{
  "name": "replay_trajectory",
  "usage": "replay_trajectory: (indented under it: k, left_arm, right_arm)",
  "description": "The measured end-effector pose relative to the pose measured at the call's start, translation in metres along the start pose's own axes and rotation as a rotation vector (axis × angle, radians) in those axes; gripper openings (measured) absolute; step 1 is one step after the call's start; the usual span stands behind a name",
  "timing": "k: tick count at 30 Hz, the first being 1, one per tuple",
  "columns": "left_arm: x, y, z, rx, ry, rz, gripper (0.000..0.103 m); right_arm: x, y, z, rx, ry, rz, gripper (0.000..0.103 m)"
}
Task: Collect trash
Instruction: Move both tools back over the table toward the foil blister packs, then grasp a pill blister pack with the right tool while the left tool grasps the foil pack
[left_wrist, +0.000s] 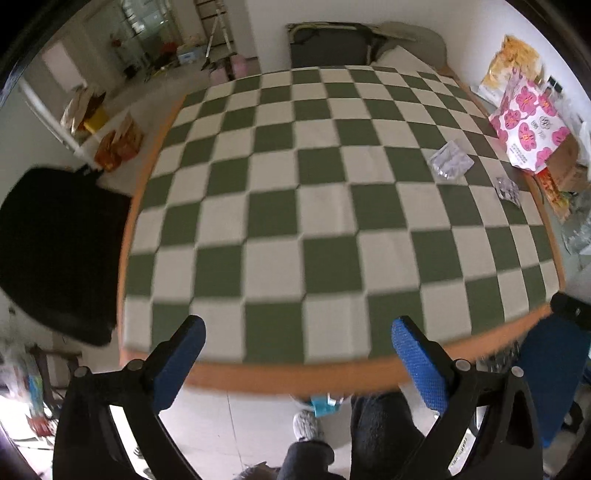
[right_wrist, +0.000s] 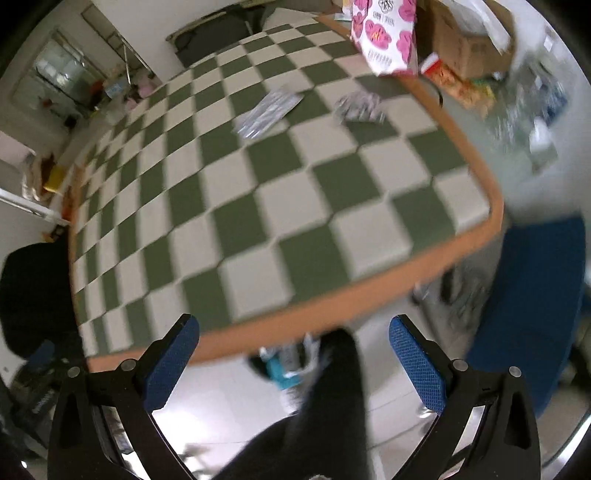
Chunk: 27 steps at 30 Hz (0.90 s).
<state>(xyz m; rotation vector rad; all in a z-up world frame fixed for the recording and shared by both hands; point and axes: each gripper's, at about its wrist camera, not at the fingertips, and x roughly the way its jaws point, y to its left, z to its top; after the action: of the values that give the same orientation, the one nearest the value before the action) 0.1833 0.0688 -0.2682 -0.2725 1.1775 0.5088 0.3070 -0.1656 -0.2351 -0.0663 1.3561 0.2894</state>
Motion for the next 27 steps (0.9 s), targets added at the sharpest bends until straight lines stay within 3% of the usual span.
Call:
replay_trajectory:
  k: [5, 8, 15, 19, 23, 25, 27]
  left_arm:
    - [0.048, -0.059, 0.067, -0.002, 0.065, 0.06, 0.103]
    - [0.084, -0.103, 0.1, 0.018, 0.125, 0.085, 0.103]
    - [0.129, -0.162, 0.145, 0.085, 0.191, 0.114, 0.103]
    - [0.137, -0.172, 0.158, 0.112, 0.209, 0.121, 0.103]
    - [0.144, -0.176, 0.17, 0.13, 0.224, 0.116, 0.103]
    - [0.146, -0.178, 0.177, 0.14, 0.228, 0.103, 0.103]
    - [0.147, -0.184, 0.185, 0.163, 0.226, 0.08, 0.103]
  right_arm:
    - [0.056, -0.027, 0.107, -0.219, 0.088, -0.152, 0.103]
    - [0.105, -0.034, 0.161, -0.438, 0.199, -0.27, 0.103]
    - [0.185, -0.031, 0.217, -0.881, 0.339, -0.416, 0.103]
    - [0.204, -0.025, 0.23, -1.05, 0.383, -0.361, 0.103]
    - [0.211, -0.034, 0.252, -1.007, 0.452, -0.2, 0.098]
    - [0.21, -0.04, 0.262, -0.967, 0.453, -0.155, 0.091]
    - [0.202, -0.049, 0.275, -0.879, 0.417, -0.151, 0.065]
